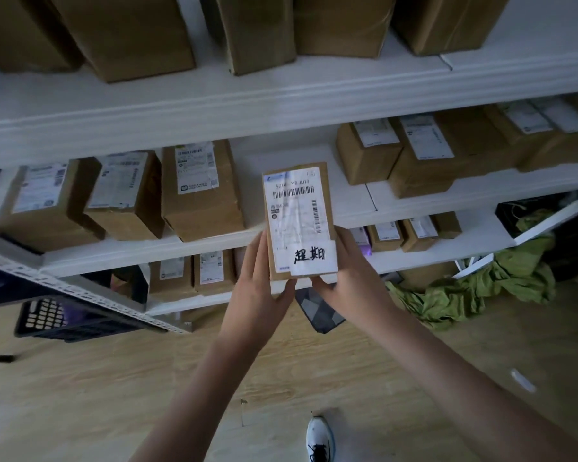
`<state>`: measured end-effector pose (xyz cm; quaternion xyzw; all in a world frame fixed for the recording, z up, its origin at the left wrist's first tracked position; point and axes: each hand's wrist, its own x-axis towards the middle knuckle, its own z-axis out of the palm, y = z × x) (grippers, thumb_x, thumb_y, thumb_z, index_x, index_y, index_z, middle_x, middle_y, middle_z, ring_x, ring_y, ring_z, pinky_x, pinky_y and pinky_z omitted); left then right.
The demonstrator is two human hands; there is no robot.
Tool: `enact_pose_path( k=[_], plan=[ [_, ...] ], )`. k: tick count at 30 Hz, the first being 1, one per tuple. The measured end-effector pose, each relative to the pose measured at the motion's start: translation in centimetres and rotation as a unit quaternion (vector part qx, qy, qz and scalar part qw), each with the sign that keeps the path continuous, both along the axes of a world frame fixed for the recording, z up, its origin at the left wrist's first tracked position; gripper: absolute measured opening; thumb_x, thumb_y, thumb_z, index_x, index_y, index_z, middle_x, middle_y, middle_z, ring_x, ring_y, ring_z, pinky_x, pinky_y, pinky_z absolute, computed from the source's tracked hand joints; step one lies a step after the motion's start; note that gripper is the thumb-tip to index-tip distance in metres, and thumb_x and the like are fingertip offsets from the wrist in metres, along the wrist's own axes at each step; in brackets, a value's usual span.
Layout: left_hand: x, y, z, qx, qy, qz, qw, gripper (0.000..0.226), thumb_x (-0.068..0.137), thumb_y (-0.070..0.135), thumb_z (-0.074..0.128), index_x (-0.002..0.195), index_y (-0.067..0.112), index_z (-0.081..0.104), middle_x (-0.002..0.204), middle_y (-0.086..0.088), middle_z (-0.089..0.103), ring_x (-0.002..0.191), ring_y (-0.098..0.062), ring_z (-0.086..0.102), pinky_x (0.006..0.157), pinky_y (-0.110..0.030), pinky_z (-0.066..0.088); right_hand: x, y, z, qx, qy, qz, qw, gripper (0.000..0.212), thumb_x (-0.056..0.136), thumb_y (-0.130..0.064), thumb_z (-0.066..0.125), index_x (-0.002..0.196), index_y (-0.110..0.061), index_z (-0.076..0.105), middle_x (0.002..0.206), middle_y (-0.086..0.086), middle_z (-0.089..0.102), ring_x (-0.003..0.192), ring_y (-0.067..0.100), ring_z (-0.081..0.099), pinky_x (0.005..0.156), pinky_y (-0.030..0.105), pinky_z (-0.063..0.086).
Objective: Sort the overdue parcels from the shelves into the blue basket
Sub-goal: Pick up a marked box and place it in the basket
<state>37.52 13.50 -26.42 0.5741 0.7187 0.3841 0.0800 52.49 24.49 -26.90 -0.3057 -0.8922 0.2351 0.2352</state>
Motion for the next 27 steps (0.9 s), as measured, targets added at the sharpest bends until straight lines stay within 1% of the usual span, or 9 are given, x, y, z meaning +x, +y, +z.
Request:
enact_pose_path(
  k=[5, 9, 12, 16, 18, 21, 24, 25, 27],
  plan=[
    [-0.2, -6.2, 4.0, 0.024, -0.028, 0.005, 0.999, 0.086, 0.088, 0.019, 0.074, 0.159, 0.012, 0.025, 0.158, 0.002, 0.036, 0.148, -0.014, 0.031, 0.112, -0.043, 0.044, -0.3, -5.9, 4.2, -0.006, 0.014, 0.009, 1.000, 0.079, 0.084, -0.017, 0.079, 0.153, -0.016, 0.040, 0.146, 0.001, 0.041, 0.131, 0.020, 0.052, 0.088, 0.039, 0.060],
    [-1.5, -11.4, 7.5, 0.040, -0.046, 0.019, 0.998, 0.090, 0.087, 0.020, 0.078, 0.160, 0.020, 0.025, 0.157, 0.006, 0.039, 0.146, -0.006, 0.036, 0.113, -0.033, 0.043, -1.5, -10.7, 8.1, 0.016, 0.016, 0.029, 0.999, 0.075, 0.082, -0.017, 0.082, 0.148, -0.015, 0.046, 0.143, -0.001, 0.041, 0.129, 0.017, 0.051, 0.091, 0.027, 0.056],
    [-2.6, -15.9, 9.5, 0.043, -0.062, 0.038, 0.996, 0.090, 0.087, 0.021, 0.078, 0.160, 0.025, 0.025, 0.156, 0.010, 0.039, 0.144, -0.004, 0.037, 0.114, -0.030, 0.042, -3.1, -14.0, 10.2, 0.022, 0.007, 0.050, 0.998, 0.075, 0.080, -0.015, 0.084, 0.146, -0.015, 0.048, 0.140, 0.004, 0.050, 0.127, 0.014, 0.047, 0.100, 0.017, 0.039],
    [-5.1, -22.7, 11.0, 0.059, -0.070, 0.086, 0.992, 0.089, 0.086, 0.020, 0.080, 0.159, 0.026, 0.028, 0.154, 0.010, 0.041, 0.141, -0.008, 0.043, 0.109, -0.034, 0.047, -6.6, -19.1, 12.3, 0.015, 0.025, 0.108, 0.994, 0.080, 0.080, -0.015, 0.083, 0.148, -0.023, 0.041, 0.140, 0.001, 0.046, 0.122, 0.021, 0.056, 0.091, 0.039, 0.057],
    [-6.5, -26.1, 11.4, 0.074, -0.066, 0.108, 0.989, 0.088, 0.086, 0.019, 0.080, 0.158, 0.024, 0.030, 0.154, 0.009, 0.042, 0.142, -0.008, 0.043, 0.110, -0.037, 0.047, -8.8, -21.5, 12.6, 0.033, 0.007, 0.128, 0.991, 0.079, 0.082, -0.026, 0.078, 0.150, -0.028, 0.038, 0.143, -0.003, 0.043, 0.124, 0.023, 0.056, 0.092, 0.046, 0.056],
    [-8.6, -30.9, 12.0, 0.089, -0.061, 0.144, 0.984, 0.088, 0.086, 0.019, 0.080, 0.158, 0.023, 0.031, 0.155, 0.008, 0.042, 0.145, -0.006, 0.038, 0.112, -0.038, 0.044, -12.3, -25.2, 13.2, 0.045, -0.020, 0.155, 0.987, 0.079, 0.083, -0.045, 0.067, 0.154, -0.032, 0.035, 0.148, -0.010, 0.040, 0.125, 0.015, 0.055, 0.095, 0.047, 0.052],
    [-10.8, -35.1, 12.5, 0.104, -0.049, 0.195, 0.974, 0.090, 0.083, 0.016, 0.082, 0.158, 0.021, 0.033, 0.154, 0.003, 0.044, 0.145, -0.003, 0.036, 0.114, -0.030, 0.041, -15.4, -29.1, 14.0, 0.010, 0.014, 0.194, 0.981, 0.081, 0.082, -0.025, 0.081, 0.151, -0.027, 0.039, 0.141, -0.006, 0.046, 0.111, 0.017, 0.063, 0.078, 0.024, 0.053],
    [-11.5, -36.5, 12.5, 0.109, -0.041, 0.207, 0.972, 0.091, 0.081, 0.015, 0.083, 0.157, 0.019, 0.034, 0.153, 0.001, 0.046, 0.144, -0.004, 0.038, 0.113, -0.028, 0.041, -16.5, -30.3, 14.3, 0.001, 0.021, 0.207, 0.978, 0.081, 0.083, -0.022, 0.081, 0.151, -0.028, 0.038, 0.141, -0.008, 0.045, 0.111, 0.017, 0.063, 0.076, 0.024, 0.052],
    [-13.3, -39.0, 12.2, 0.114, -0.038, 0.225, 0.967, 0.091, 0.080, 0.014, 0.084, 0.157, 0.019, 0.036, 0.149, -0.001, 0.049, 0.137, -0.018, 0.050, 0.105, -0.039, 0.050, -18.9, -32.5, 14.4, -0.014, 0.028, 0.238, 0.971, 0.080, 0.085, -0.023, 0.078, 0.152, -0.030, 0.035, 0.143, -0.010, 0.041, 0.117, 0.018, 0.060, 0.081, 0.033, 0.055]
  ],
)
